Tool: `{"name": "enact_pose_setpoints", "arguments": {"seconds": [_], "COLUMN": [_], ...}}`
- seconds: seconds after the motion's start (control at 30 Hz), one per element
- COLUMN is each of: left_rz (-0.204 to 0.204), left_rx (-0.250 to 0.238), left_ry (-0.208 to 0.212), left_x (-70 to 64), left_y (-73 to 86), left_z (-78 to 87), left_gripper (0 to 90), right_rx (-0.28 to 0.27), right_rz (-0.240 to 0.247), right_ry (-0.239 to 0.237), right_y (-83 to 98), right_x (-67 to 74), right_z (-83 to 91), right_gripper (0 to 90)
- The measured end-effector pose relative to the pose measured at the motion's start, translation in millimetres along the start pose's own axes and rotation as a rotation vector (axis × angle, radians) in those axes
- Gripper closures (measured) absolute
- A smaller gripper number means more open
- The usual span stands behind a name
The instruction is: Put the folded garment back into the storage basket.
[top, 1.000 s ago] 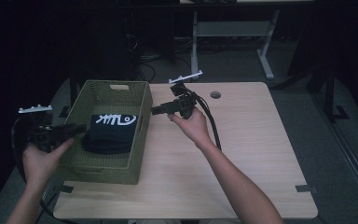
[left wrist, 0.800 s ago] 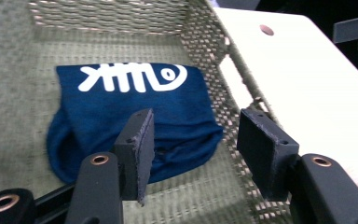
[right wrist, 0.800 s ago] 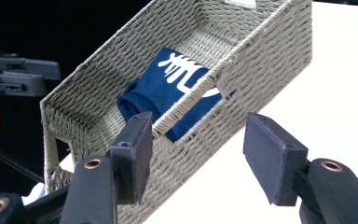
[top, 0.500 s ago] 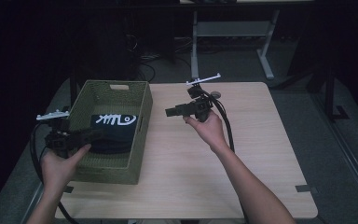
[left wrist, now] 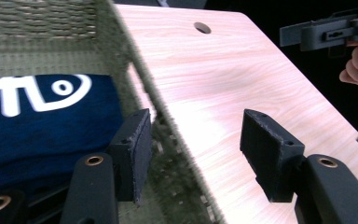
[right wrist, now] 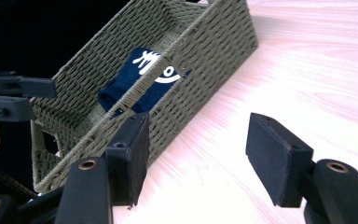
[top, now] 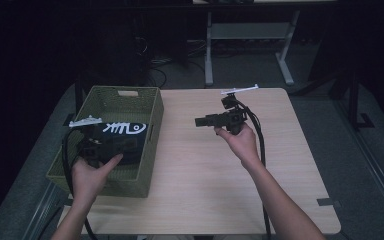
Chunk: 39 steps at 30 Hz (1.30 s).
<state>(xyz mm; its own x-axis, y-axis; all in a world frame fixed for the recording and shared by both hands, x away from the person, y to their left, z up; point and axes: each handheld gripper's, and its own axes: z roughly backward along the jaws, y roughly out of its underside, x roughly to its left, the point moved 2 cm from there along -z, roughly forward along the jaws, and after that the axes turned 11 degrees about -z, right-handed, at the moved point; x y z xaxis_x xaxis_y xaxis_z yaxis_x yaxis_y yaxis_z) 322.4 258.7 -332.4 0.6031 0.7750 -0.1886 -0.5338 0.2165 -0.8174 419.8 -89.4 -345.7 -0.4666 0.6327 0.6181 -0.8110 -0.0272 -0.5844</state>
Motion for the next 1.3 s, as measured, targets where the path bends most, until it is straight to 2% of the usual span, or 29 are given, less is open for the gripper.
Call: {"name": "enact_pose_setpoints", "arguments": {"seconds": [0.23, 0.6, 0.97, 1.3], "left_rz": [-0.013, -0.031, -0.046, -0.072], "left_rx": [0.002, 0.008, -0.011, 0.013], "left_ry": [0.036, 0.071, 0.106, 0.141], "left_x": [-13.9, -30.3, -48.2, -66.5], "left_y": [-0.5, -5.2, -9.0, -8.7], "left_z": [-13.3, -29.2, -46.1, -66.0], "left_gripper": [42.1, 40.4, 36.3, 33.4], "right_rx": [-0.016, -0.044, -0.063, -0.079], "right_rz": [-0.026, -0.062, -0.104, -0.118], "right_ry": [0.016, 0.033, 0.045, 0.062], "right_y": [8.2, 19.4, 32.5, 45.6], "right_x": [-13.2, -31.0, -50.9, -65.0], "right_z": [13.6, 33.9, 52.9, 70.4], "right_gripper": [38.3, 37.5, 33.6, 32.0]}}
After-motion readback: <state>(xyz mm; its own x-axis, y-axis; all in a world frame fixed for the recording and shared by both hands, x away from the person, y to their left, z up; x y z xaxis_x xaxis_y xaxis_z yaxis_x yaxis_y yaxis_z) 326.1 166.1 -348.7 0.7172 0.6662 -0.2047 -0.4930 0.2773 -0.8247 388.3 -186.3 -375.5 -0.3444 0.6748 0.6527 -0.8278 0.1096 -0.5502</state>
